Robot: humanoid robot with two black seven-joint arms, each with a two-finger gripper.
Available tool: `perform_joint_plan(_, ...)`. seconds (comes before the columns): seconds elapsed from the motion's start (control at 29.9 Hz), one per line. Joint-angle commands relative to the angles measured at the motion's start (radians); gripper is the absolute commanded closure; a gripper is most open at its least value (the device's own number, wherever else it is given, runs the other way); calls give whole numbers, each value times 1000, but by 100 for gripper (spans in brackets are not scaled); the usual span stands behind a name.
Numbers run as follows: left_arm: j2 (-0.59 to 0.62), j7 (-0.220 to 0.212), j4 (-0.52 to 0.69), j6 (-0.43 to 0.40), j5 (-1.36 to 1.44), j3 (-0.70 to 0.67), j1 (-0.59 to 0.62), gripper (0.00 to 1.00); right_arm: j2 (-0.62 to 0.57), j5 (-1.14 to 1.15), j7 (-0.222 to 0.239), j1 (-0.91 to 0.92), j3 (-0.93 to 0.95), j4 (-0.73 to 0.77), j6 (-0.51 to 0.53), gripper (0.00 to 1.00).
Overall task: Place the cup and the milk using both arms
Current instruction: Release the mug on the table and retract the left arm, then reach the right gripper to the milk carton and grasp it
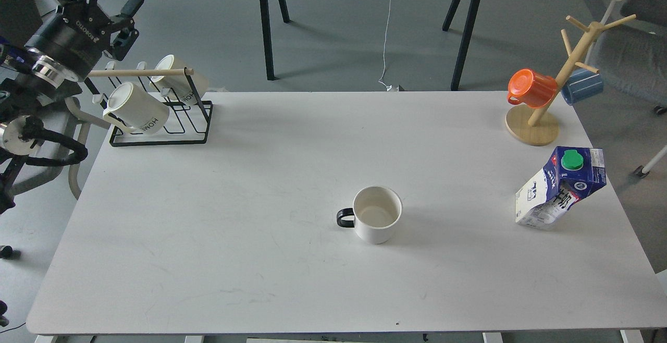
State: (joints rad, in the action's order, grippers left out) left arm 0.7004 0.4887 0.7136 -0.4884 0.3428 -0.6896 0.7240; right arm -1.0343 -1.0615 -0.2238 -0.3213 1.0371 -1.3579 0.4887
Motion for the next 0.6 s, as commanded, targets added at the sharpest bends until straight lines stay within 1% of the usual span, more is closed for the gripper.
perform_joint_plan(0.0,8,0,-2,0,-7,-2,-66,19,69,14,4,-48,-38,-1,0,1)
perform_joint_plan(0.13,4,0,-2,0,-5,1,-80,18,152,60,1,-30,-104,3,0,1)
perform_joint_plan(0.4,-2,0,-2,0,4,9,-89,18,364,173,-3,94,-207,45,0,1)
perform_joint_plan(0.57,-5,0,-2,0,7,10,-90,17,422,183,-8,128,-209,60,0,1)
